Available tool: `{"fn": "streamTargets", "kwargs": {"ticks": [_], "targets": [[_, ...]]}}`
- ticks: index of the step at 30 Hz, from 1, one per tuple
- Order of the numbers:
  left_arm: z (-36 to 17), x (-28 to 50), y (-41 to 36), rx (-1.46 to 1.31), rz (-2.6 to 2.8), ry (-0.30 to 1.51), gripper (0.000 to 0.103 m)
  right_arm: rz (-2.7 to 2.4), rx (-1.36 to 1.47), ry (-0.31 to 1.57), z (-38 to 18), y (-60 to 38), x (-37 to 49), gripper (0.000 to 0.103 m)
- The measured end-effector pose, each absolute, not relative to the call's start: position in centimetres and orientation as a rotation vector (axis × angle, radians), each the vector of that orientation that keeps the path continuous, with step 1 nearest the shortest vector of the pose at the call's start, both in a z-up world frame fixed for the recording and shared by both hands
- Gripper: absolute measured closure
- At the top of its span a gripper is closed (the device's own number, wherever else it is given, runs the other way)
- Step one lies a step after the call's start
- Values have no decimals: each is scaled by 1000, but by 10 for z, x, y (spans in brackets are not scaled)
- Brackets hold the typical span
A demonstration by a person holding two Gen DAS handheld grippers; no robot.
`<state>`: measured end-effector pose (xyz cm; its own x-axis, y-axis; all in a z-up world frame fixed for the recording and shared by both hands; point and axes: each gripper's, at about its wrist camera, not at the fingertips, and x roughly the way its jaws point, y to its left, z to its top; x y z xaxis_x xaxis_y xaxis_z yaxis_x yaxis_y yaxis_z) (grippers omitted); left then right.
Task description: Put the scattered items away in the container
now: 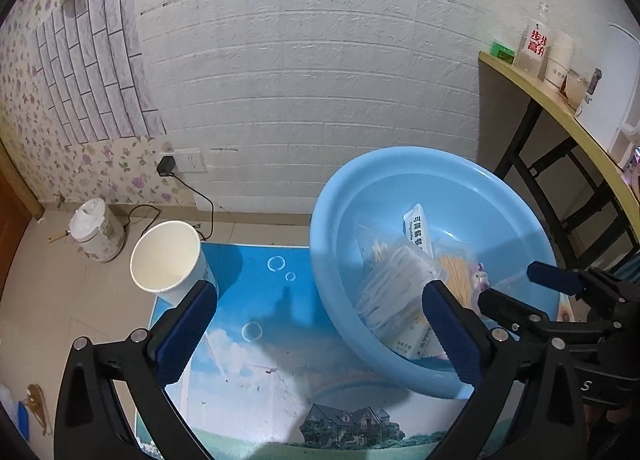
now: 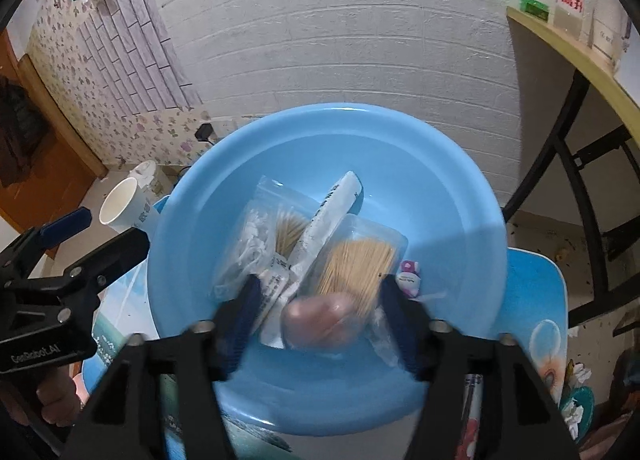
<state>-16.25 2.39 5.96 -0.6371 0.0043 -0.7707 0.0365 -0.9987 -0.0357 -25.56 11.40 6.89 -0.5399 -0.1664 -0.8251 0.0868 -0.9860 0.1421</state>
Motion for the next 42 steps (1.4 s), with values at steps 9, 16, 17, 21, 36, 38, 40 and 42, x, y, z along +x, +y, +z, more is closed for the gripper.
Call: {"fn": "streamTargets", "kwargs": {"ticks": [9,16,17,21,36,38,40,42], "targets": [[70,-144,35,1331,-2836,55,0,-2669,1434,-148,78,124,-232,27],[76,-128,46,1357,-2821,31,0,-2678,1436,-163,84,130,-206,26],[75,-127,46,1374,-2810,36,0,-2680,1440,-162,85,129,-203,24],[74,-118,47,1408,-2794,63,0,-2696,1433,-156,90,133,-189,17],[76,-97,43,1494,-2738,120,0,-2717,1445,-130,102,137,-158,17],[76,-94,43,1492,-2739,120,0,-2714,1449,-128,102,137,-153,17],[77,-91,44,1490,-2741,115,0,-2711,1455,-128,102,137,-150,17],[78,-89,45,1490,-2743,106,0,-2710,1461,-129,102,136,-147,17]]}}
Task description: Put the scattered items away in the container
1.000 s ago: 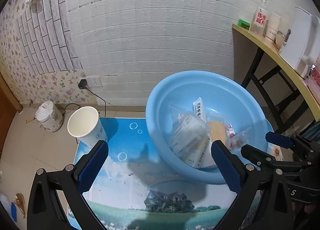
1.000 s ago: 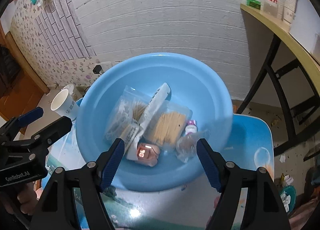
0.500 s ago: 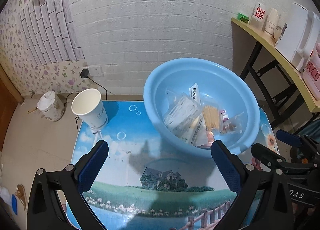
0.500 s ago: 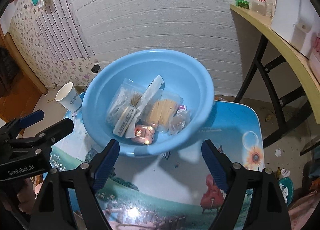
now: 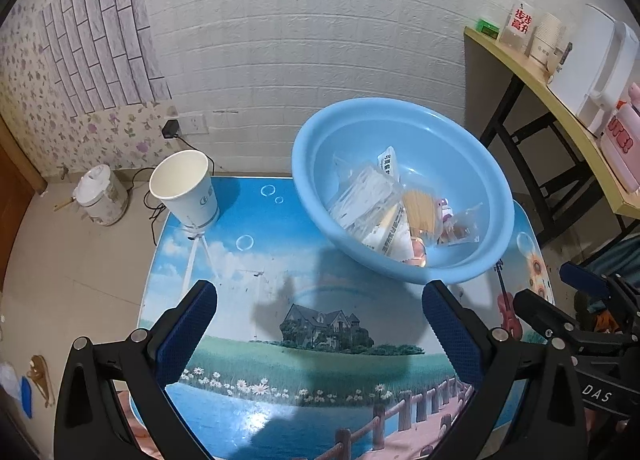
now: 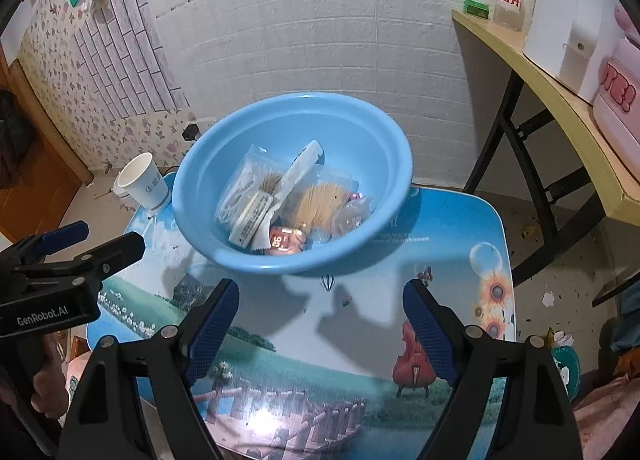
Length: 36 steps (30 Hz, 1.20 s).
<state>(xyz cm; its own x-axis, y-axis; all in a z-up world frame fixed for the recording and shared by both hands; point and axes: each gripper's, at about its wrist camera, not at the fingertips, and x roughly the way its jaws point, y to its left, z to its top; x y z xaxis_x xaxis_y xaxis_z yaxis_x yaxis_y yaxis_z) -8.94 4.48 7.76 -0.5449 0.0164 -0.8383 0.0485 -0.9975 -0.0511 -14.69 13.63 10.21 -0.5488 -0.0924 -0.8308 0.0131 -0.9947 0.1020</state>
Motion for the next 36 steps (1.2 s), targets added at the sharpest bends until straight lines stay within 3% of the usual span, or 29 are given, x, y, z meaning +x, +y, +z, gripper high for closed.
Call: {"fn": "streamTargets", "kwargs": {"ticks": [36], "targets": [[63,-101,49,1495,-2749,-21,0,-2691,1546,-159,82,141,-161,17]]}}
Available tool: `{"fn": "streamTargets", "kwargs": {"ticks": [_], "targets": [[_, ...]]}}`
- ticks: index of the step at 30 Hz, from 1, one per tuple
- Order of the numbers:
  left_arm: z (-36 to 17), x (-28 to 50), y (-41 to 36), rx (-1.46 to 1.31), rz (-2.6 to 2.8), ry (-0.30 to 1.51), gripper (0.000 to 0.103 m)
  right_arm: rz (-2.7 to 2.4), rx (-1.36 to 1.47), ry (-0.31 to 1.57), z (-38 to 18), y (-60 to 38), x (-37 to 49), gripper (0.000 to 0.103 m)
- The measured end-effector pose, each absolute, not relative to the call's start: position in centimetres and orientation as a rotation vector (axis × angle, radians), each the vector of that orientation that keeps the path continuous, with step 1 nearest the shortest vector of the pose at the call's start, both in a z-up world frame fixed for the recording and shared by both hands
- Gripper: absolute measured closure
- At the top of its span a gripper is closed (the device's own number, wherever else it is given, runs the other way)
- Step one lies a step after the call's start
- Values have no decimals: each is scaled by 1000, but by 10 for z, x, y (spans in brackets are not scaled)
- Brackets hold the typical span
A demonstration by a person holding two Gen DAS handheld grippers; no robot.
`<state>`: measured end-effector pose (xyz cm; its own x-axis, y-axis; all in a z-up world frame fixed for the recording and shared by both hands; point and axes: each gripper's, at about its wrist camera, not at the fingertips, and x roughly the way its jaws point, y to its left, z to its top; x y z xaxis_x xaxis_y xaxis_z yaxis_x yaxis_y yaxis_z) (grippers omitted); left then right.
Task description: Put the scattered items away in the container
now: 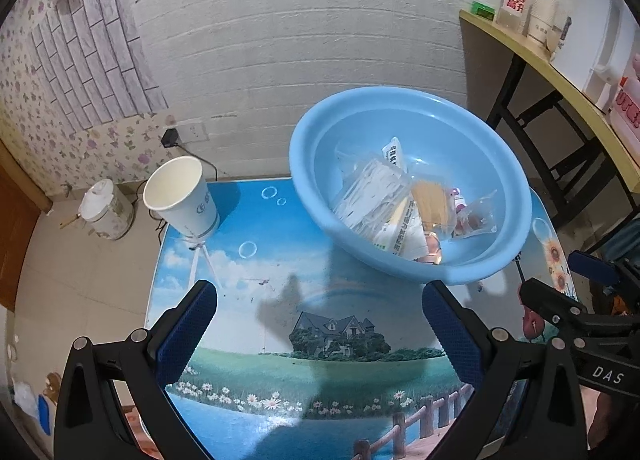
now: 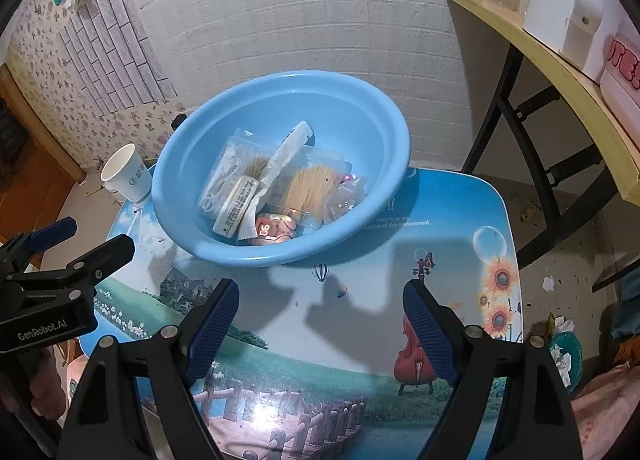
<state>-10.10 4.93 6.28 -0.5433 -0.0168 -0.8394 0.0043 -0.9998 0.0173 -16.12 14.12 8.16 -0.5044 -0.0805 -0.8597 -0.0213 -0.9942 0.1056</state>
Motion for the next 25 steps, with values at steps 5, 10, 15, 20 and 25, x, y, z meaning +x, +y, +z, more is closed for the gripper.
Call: {"fn": "streamTargets", "kwargs": {"ticks": [5,10,15,20,25], "targets": [[64,-101,52,1480,-2761,-26,0,-2694,1544,-164,81,141,-163,17],[62,-102,50,1482,-2744,-14,0,-2687,1549,-166,79,141,-164,17],[61,-101,47,1490,-2735,11,0,-2689,1551,-168,79,140,-163,17],[64,-99,48,1486,-2739,15,0,-2689,1549,-171,78,138,-161,17],[65,-96,51,1470,-2751,-3,0,-2691,1548,-173,78,138,-159,17]]}}
